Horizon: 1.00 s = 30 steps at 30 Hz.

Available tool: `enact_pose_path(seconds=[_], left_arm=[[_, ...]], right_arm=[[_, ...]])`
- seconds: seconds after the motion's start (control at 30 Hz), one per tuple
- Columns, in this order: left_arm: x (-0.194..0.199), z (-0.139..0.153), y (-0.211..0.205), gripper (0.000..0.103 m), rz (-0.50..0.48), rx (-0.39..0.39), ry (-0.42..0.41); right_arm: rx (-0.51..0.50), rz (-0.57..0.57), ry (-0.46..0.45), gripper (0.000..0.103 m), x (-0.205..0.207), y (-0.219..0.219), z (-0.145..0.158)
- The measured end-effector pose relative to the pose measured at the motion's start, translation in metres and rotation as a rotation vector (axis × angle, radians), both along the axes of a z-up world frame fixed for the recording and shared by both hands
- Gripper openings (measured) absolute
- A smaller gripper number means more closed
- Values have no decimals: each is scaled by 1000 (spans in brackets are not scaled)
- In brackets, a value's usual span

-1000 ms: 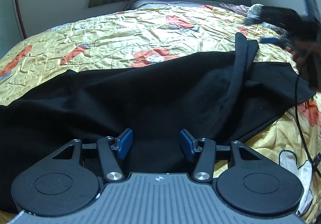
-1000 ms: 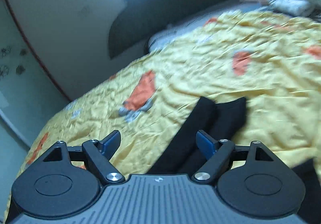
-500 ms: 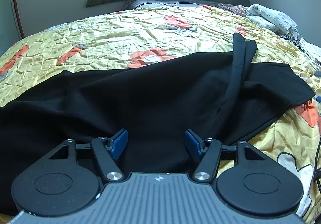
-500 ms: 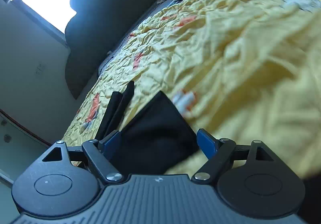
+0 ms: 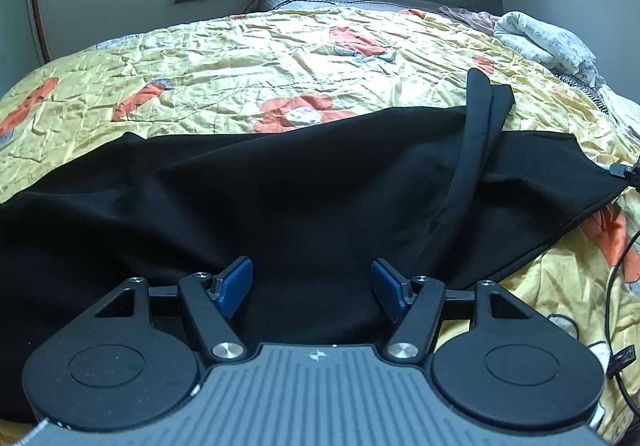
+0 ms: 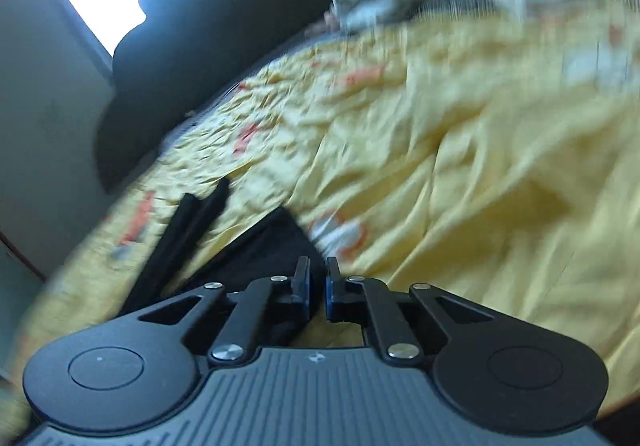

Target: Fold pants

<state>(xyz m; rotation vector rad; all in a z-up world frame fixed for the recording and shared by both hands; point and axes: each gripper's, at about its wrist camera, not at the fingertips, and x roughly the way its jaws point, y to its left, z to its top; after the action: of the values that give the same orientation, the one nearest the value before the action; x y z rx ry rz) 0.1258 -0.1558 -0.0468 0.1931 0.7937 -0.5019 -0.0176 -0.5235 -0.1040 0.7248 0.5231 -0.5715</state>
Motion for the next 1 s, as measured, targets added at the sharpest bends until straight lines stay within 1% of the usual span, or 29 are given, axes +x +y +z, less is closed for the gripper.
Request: enact_pose_path(seconds=[0.07,0.13,0.17,0.2,0.23,0.27,0.3,0.33,0.37,0.4,0.43,0.47,0.5,0.57,0.63,0.67,0.73,0.77,0.83,0.93,1.0], left_arm=[[-1,0,-2,69,-5,1,-2],[-2,1,-4,69,-13,0,-5],[-3,1,-5,69,-18,-1,-6],[-4,2,-5,69,-22,-3,-6],[-5,3,-5,69,-26,-6,-8],[-6,4,-5,69,-30,-10,-12],[-6,5,-5,69,-34,-13,-15],[-6,6,-6,69,-38,-15,-17],[-6,7,-8,69,-46,-19,-18],[-6,7,-9,69,-52,-22,-18],[-7,8,-11,69,-58,-24,-19],[-7,8,-13,69,-64,-26,-19],[-7,8,-15,69,-69,-28,-17],[-7,9,-19,69,-84,-36,-14],[-6,10,-21,69,-98,-45,-6],[-5,11,-22,69,-104,-52,-3],[-5,12,-24,69,-113,-57,-3],[-5,12,-26,69,-118,-58,-6],[-3,11,-29,69,-126,-58,-1],[-1,8,-36,69,-143,-57,19],[-1,5,-40,69,-152,-54,30]], right_arm=[[-61,30,78,7,8,1,0],[-169,34,154,8,15,7,0],[-232,22,224,9,22,10,1],[-293,-15,285,11,27,13,1],[-354,-73,310,11,30,15,5],[-394,-108,282,11,31,18,13],[-396,-93,210,11,31,21,22],[-372,-28,121,12,35,25,31],[-324,62,49,17,45,27,37],[-251,143,-9,28,56,28,40],[-161,213,-67,36,70,27,41],[-69,274,-121,51,84,26,39],[15,313,-167,57,100,25,36],[122,351,-206,57,130,22,29],[181,337,-172,57,160,15,16],[225,330,-155,57,172,9,7],[349,305,-149,58,186,-2,-16],[396,285,-156,57,188,-6,-27],[438,243,-182,57,187,-9,-37],[486,191,-249,57,187,-14,-43],[486,176,-289,57,191,-16,-44]])
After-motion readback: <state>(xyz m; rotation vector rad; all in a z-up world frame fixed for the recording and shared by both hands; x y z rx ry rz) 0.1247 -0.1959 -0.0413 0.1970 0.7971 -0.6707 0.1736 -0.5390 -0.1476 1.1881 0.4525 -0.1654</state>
